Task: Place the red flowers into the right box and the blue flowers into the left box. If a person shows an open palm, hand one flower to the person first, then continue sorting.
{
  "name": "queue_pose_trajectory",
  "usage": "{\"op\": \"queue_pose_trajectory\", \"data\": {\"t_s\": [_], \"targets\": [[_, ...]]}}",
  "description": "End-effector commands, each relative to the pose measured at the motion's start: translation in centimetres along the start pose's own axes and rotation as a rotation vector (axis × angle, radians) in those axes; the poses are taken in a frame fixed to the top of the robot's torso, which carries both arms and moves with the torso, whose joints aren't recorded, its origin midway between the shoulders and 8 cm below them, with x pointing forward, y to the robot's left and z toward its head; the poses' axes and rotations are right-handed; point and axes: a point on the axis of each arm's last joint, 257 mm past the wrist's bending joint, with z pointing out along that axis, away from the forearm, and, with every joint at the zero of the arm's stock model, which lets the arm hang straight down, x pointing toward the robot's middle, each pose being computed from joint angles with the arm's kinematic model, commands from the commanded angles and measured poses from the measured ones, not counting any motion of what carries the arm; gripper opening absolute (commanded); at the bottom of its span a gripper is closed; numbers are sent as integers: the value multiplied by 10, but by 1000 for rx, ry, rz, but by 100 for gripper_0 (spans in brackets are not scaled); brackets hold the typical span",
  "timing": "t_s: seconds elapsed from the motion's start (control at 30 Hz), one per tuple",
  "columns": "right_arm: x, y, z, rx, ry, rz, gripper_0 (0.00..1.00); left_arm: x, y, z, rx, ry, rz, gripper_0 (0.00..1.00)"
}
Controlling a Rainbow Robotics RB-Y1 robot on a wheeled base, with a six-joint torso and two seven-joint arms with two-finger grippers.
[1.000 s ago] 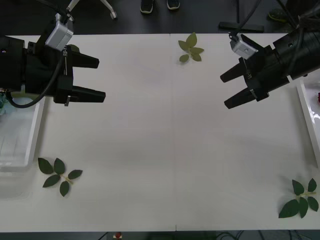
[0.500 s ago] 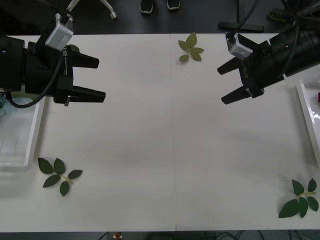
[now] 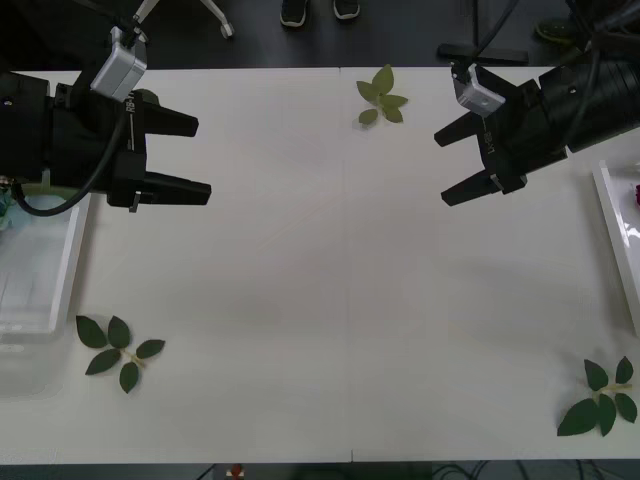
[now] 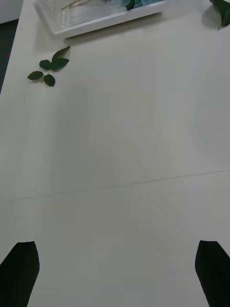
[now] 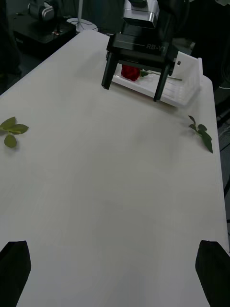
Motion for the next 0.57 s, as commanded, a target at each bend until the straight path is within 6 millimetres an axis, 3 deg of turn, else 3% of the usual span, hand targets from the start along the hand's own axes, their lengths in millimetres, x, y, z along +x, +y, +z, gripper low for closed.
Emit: {"op": "queue_pose_trajectory", "data": {"t_s": [0.03, 0.37, 0.4, 0.57], "targets": [[-35, -3, -1, 6, -29, -94, 94, -8, 2, -7, -19, 13, 56, 100], [-35, -3, -1, 6, -29, -94, 95, -8, 2, -7, -19, 13, 56, 100], [-35, -3, -1, 6, -29, -94, 100, -8, 2, -7, -19, 13, 56, 100], [-35, -3, -1, 6, -29, -94, 100, -8, 2, -7, -19, 13, 56, 100]]}}
